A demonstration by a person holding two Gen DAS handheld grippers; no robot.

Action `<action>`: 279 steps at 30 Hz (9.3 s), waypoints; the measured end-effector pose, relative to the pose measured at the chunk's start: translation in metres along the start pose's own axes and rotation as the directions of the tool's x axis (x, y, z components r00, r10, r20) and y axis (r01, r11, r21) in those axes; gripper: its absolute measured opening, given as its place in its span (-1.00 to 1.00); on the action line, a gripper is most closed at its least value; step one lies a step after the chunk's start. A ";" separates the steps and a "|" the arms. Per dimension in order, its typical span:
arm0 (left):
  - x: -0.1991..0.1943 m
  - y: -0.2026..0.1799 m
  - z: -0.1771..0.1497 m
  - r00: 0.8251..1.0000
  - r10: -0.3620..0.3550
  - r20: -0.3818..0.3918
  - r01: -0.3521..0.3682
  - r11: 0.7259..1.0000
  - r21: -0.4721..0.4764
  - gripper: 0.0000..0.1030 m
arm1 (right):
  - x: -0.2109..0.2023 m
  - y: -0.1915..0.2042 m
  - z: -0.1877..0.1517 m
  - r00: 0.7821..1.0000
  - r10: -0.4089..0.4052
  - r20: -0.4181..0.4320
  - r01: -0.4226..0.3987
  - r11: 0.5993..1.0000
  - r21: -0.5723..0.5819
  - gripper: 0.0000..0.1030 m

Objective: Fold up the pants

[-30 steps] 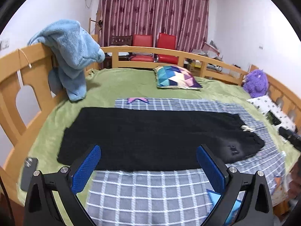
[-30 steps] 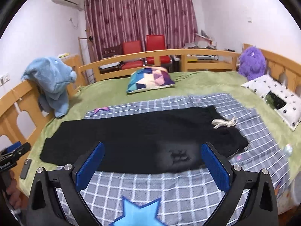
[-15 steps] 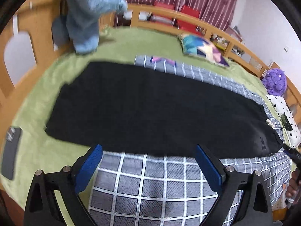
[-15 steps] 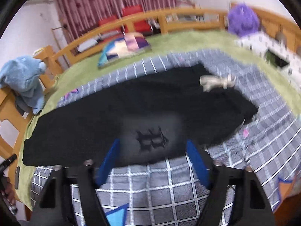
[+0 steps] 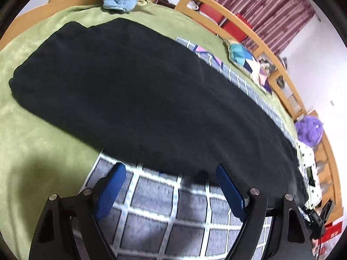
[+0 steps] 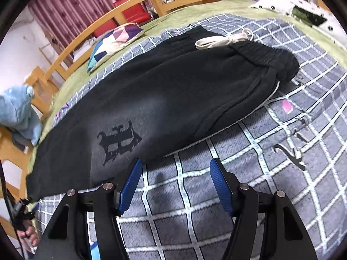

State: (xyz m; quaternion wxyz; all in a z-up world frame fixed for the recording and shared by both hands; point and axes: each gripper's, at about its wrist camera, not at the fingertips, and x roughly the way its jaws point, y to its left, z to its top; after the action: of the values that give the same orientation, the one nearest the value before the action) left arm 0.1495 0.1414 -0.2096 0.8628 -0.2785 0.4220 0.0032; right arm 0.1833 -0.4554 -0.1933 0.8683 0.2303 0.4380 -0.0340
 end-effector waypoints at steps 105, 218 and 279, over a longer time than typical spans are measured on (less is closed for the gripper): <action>0.056 0.052 0.109 0.999 -0.025 0.042 0.029 0.995 -0.099 0.35 | 0.051 0.016 0.053 0.999 0.018 0.034 -0.018 1.000 -0.002 0.20; -0.025 0.064 0.175 0.956 0.220 0.191 -0.248 0.959 0.136 -0.97 | 0.052 0.190 0.019 0.999 -0.037 0.012 0.039 0.925 -0.377 0.13; 0.015 0.075 0.152 0.979 0.183 0.087 -0.191 0.976 0.104 -0.62 | 0.143 0.227 0.039 0.990 0.034 -0.138 -0.115 0.767 -0.631 -0.94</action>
State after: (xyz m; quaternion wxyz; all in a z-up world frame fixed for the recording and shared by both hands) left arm 0.2519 0.2747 -0.1818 0.8884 -0.1884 0.4125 0.0715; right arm 0.3593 -0.2488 -0.2003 0.8679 -0.0589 0.4649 0.1647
